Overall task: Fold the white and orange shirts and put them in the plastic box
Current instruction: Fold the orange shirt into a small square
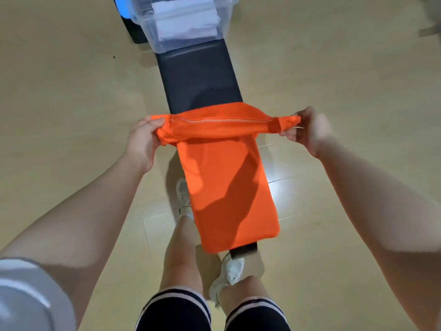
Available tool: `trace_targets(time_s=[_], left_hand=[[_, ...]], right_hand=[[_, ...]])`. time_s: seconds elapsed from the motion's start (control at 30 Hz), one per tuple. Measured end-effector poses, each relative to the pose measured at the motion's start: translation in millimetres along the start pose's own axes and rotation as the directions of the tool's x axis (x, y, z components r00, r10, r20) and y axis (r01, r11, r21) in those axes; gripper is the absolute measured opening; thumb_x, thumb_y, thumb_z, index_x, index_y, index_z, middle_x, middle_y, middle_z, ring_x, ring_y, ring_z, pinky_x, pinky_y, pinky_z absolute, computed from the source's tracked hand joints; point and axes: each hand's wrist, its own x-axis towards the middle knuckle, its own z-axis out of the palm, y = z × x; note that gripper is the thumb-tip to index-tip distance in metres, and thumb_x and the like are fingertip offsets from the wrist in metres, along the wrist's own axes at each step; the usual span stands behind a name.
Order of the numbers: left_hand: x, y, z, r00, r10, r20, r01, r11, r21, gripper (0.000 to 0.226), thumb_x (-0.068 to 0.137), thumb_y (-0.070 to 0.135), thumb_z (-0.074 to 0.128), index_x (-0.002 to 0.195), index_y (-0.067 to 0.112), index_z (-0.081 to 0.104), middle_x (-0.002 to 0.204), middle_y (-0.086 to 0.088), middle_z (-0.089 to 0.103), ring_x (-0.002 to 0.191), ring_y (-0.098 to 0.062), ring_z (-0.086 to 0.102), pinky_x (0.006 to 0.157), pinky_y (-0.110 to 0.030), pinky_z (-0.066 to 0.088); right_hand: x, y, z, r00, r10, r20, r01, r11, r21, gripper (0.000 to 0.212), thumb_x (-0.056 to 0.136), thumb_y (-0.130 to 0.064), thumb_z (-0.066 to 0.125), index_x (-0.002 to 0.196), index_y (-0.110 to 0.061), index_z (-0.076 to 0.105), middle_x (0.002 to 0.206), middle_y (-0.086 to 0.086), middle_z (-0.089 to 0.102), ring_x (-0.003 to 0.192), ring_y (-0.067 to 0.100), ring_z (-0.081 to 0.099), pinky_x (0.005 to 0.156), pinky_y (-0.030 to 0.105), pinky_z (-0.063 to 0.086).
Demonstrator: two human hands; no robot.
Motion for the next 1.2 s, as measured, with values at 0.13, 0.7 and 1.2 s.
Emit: trace_targets(time_s=[0.13,0.7,1.2], left_hand=[[-78.0,-42.3,1.5,0.999,-0.021,0.030,0.016,0.990,0.138,0.044,0.086,-0.005,0.046,0.053,0.018,0.064,0.046,0.012,0.063,0.045,0.002,0.057,0.049,-0.013,0.047],[-153.2,-225.8,-36.9,0.994,0.083,0.069,-0.107,0.710,0.696,0.047,0.071,-0.008,0.049,0.058,0.035,0.062,0.073,0.016,0.062,0.074,-0.001,0.056,0.072,-0.018,0.040],[-86.8,-167.5,-25.7,0.998,0.035,0.056,-0.066,0.537,0.841,0.024,0.089,0.008,0.042,0.105,0.007,0.061,0.103,-0.018,0.068,0.096,-0.034,0.062,0.087,-0.036,0.048]], right_hand=[[-49.8,49.6,-31.6,0.990,-0.079,-0.115,0.052,0.973,-0.225,0.045,0.087,-0.033,0.058,0.051,-0.014,0.039,0.037,0.001,0.044,0.036,0.014,0.042,0.045,0.023,0.038],[-45.3,246.7,-70.2,0.970,0.207,-0.129,-0.226,0.961,-0.160,0.028,0.081,0.004,0.048,0.106,-0.005,0.056,0.066,0.009,0.059,0.053,0.021,0.050,0.044,0.018,0.040],[-32.2,175.2,5.8,0.997,-0.077,0.033,0.080,0.766,-0.638,0.024,0.087,-0.014,0.051,0.106,-0.007,0.065,0.101,0.016,0.066,0.096,0.030,0.060,0.094,0.044,0.048]])
